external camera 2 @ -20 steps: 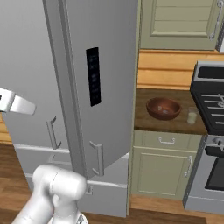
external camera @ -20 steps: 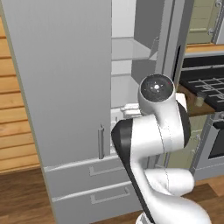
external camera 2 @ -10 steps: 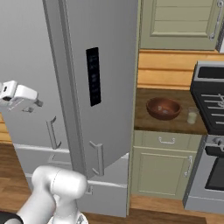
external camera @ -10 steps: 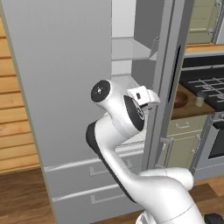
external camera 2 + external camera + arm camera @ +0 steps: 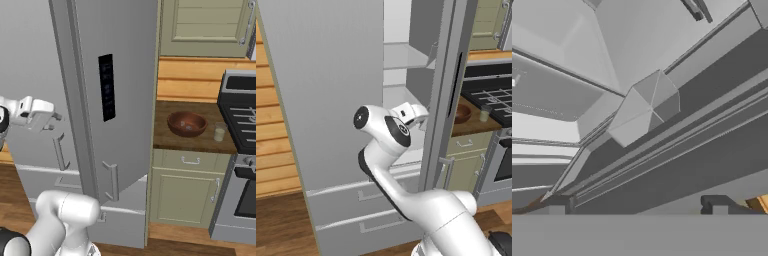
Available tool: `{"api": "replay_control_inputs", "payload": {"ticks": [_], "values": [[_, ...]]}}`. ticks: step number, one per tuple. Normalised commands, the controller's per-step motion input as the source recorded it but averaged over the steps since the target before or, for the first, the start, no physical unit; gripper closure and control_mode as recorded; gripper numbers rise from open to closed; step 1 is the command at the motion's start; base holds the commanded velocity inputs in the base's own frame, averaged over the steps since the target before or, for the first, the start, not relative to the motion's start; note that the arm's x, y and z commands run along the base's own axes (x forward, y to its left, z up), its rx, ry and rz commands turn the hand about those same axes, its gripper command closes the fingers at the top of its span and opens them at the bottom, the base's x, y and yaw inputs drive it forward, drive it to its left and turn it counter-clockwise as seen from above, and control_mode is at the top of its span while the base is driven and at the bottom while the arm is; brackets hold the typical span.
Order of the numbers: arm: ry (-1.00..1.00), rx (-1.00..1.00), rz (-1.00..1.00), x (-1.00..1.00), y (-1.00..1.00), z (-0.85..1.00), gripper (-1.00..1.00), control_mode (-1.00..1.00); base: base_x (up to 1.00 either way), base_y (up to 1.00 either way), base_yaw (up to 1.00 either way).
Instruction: Grab a lemon wedge from the fridge and one ice cube from the ice bowl, and put them in the glass of lemonade.
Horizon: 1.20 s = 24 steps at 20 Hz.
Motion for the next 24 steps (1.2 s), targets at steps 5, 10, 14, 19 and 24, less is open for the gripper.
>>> {"api": "replay_control_inputs", "payload": {"ticks": [5,10,14,19,24], "values": [[0.0,0.0,-0.06,-0.01,-0.66,-0.33,-1.0,-1.0,0.0,0.0,0.0],[0.0,0.0,-0.08,-0.02,-0.81,-0.29,-1.0,-1.0,0.0,0.0,0.0],[-0.01,0.0,-0.08,-0.02,-0.86,-0.22,-1.0,-1.0,0.0,0.0,0.0],[-0.05,0.0,-0.09,-0.07,-0.98,-0.29,-1.0,-1.0,0.0,0.0,0.0],[-0.16,0.08,-0.07,-0.32,-1.0,-0.42,-1.0,-1.0,0.0,0.0,0.0]]}}
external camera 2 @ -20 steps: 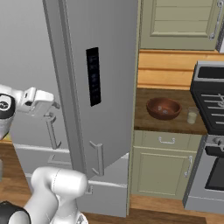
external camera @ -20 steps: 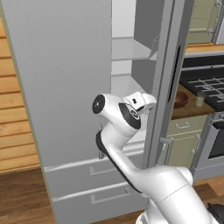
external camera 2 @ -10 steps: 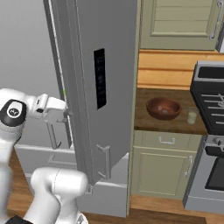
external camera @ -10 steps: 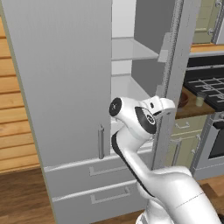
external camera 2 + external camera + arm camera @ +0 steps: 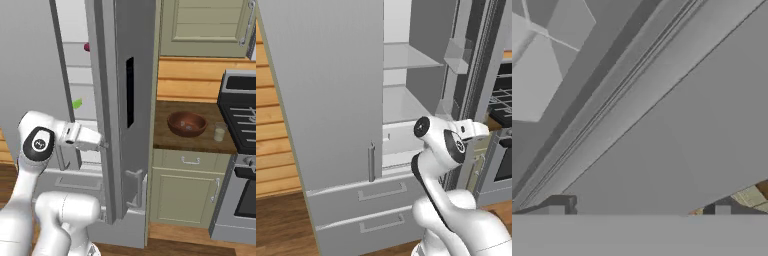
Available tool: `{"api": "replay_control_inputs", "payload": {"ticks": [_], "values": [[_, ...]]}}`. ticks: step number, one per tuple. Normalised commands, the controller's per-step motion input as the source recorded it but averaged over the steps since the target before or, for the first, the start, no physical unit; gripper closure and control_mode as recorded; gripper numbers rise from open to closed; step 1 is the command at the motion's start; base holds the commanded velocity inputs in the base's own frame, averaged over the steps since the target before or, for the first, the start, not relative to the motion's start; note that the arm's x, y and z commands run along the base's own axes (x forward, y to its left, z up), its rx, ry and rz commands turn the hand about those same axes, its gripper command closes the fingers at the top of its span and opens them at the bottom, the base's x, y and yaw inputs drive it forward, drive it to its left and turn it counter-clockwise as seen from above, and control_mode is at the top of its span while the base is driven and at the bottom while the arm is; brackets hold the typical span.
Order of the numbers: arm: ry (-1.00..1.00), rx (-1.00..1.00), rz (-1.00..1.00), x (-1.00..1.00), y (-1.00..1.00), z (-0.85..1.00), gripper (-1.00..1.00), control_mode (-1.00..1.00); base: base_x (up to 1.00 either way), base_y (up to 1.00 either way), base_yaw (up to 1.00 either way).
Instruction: Grab a lemon wedge from the fridge and one ice cube from the ice bowl, and put them in the glass of lemonade.
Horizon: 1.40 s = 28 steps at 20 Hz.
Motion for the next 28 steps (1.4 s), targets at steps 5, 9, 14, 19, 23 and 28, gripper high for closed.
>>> {"api": "replay_control_inputs", "payload": {"ticks": [5,9,14,19,23,28], "values": [[-0.21,0.13,-0.06,-0.33,-1.0,-0.32,-1.0,-1.0,0.0,0.0,0.0],[-0.3,0.12,-0.06,-0.3,-1.0,-0.03,-1.0,-1.0,0.0,0.0,0.0],[-0.34,0.08,-0.01,-0.62,-0.6,0.0,-1.0,-1.0,0.0,0.0,0.0],[-0.4,-0.02,0.07,-0.98,0.22,0.27,-1.0,-1.0,0.0,0.0,0.0],[-0.22,-0.06,0.17,-0.75,0.7,0.73,-1.0,-1.0,0.0,0.0,0.0],[0.02,0.05,0.42,-0.28,0.96,0.18,-1.0,-1.0,0.0,0.0,0.0]]}}
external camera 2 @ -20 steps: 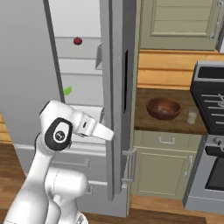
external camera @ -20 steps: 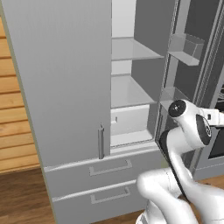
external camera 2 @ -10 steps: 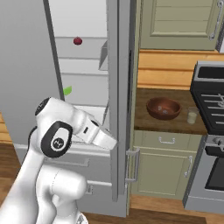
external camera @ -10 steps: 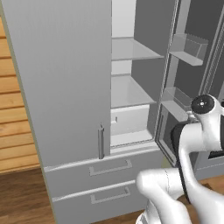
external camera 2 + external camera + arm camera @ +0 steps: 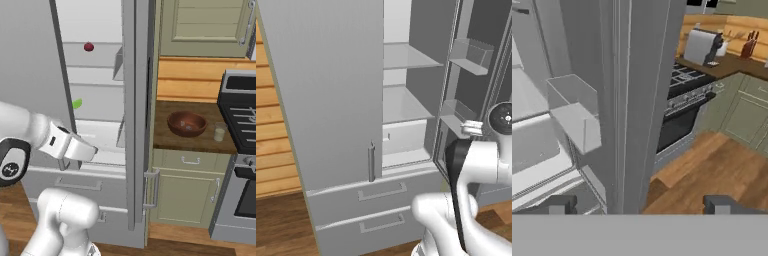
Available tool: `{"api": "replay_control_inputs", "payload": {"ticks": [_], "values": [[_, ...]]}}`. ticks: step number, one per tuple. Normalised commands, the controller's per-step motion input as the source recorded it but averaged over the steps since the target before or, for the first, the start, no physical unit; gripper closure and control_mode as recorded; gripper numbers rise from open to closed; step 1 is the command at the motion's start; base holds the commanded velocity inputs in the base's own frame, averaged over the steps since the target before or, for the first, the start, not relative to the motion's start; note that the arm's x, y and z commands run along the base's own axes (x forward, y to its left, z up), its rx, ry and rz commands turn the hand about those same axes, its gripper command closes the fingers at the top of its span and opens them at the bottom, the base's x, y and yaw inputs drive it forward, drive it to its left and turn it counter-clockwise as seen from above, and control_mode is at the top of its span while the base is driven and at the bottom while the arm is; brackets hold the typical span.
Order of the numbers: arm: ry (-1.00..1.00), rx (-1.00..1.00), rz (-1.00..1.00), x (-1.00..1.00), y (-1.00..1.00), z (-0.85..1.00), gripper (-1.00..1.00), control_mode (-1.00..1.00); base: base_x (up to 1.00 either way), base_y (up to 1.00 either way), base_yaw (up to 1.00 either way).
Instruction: Grab a lemon wedge from the fridge and one ice cube from the ice bowl, and put them in the glass of lemonade.
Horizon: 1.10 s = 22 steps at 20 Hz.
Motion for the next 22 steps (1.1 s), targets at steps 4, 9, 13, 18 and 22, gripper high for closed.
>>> {"api": "replay_control_inputs", "payload": {"ticks": [4,9,13,18,22], "values": [[0.12,0.18,0.68,0.22,0.96,0.0,-1.0,-1.0,0.0,0.0,0.0],[0.1,0.04,0.62,0.17,1.0,0.0,-1.0,-1.0,0.0,0.0,0.0],[0.0,0.0,0.36,0.11,1.0,0.0,-1.0,-1.0,0.0,0.0,0.0],[0.03,-0.09,0.14,0.26,0.98,-0.4,-1.0,-1.0,0.0,0.0,0.0],[0.01,-0.08,0.0,0.18,0.54,-0.64,-1.0,-1.0,0.0,0.0,0.0]]}}
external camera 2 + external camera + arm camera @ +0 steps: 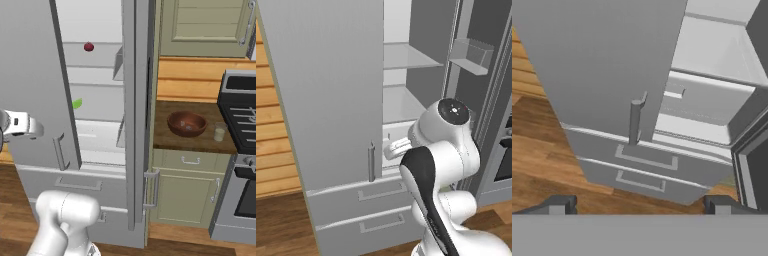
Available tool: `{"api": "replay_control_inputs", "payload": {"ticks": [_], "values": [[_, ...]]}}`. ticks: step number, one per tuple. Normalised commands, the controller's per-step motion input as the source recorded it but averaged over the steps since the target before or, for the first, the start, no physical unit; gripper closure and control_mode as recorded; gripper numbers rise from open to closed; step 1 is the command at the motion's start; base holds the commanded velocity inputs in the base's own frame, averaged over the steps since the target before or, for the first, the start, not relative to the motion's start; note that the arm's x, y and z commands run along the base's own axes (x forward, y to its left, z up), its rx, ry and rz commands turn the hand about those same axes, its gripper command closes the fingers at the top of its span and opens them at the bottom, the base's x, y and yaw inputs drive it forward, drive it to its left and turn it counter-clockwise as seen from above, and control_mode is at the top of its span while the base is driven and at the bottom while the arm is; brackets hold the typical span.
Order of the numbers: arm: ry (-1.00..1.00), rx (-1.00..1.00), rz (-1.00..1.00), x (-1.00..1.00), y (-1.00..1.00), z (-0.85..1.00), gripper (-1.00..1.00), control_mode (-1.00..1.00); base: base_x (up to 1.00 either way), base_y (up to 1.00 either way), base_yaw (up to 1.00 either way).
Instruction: Grab a lemon wedge from the fridge and one ice cube from the ice bowl, and put them in the glass of lemonade.
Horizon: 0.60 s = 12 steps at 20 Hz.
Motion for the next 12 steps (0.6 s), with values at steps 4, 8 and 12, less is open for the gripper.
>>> {"api": "replay_control_inputs", "payload": {"ticks": [4,8,12], "values": [[0.0,-0.02,0.0,0.63,0.3,-0.67,-1.0,-1.0,0.0,0.0,0.0],[0.01,0.01,0.02,1.0,0.23,-0.44,-1.0,-1.0,0.0,0.0,0.0],[0.04,0.02,0.09,0.97,0.31,-0.61,-1.0,-1.0,0.0,0.0,0.0]]}}
